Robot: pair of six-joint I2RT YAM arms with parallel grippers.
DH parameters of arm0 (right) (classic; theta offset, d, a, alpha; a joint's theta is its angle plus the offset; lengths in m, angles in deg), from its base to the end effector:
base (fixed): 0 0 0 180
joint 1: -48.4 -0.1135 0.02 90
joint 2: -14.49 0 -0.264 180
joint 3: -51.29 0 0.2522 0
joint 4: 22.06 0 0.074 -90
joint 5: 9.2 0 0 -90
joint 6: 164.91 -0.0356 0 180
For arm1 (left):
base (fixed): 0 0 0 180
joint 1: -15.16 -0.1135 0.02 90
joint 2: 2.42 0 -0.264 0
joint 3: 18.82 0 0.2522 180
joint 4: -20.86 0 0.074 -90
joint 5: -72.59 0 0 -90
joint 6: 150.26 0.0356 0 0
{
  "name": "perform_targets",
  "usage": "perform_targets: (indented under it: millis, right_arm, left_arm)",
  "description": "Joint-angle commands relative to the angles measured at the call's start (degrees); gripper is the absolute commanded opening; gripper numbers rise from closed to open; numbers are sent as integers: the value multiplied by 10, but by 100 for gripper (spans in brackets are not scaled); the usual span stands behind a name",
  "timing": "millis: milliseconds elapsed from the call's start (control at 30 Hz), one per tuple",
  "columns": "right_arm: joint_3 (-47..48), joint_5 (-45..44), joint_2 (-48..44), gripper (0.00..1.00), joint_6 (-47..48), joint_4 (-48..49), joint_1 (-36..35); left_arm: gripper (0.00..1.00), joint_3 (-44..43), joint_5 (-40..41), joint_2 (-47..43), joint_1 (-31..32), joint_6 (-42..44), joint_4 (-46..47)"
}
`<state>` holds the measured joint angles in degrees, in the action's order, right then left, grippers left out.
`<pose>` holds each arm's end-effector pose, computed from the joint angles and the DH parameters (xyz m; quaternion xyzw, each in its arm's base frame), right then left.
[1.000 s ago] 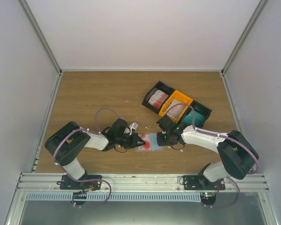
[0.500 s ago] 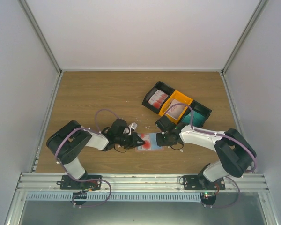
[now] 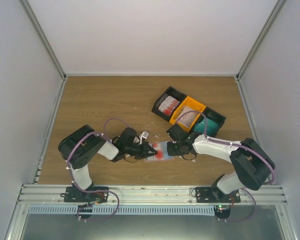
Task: Put the credit cards into the card holder
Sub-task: Insert the credit card into the card holder.
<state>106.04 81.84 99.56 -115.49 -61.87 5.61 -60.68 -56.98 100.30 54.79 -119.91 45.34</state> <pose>0.1847 0.1718 0.1461 -0.0206 0.9848 0.1214 0.1229 0.2032 -0.1977 0.0906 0.0044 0.8536 -0.5190 0.0446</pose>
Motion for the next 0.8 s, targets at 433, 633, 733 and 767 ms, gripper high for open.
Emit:
perform_targets:
  millis: [433, 633, 733, 767]
  right_arm:
    - [-39, 27, 13, 25, -26, 15, -9]
    - [-41, 27, 14, 26, -26, 18, -8]
    - [-42, 32, 13, 30, -28, 21, -9]
    - [-43, 35, 11, 31, -28, 23, -9]
  left_arm:
    - [0, 13, 107, -39, 19, 12, -31]
    - [0, 14, 111, -32, 19, 11, -12]
    - [0, 13, 109, -26, 19, 11, 5]
    - [0, 11, 107, -23, 20, 12, 11]
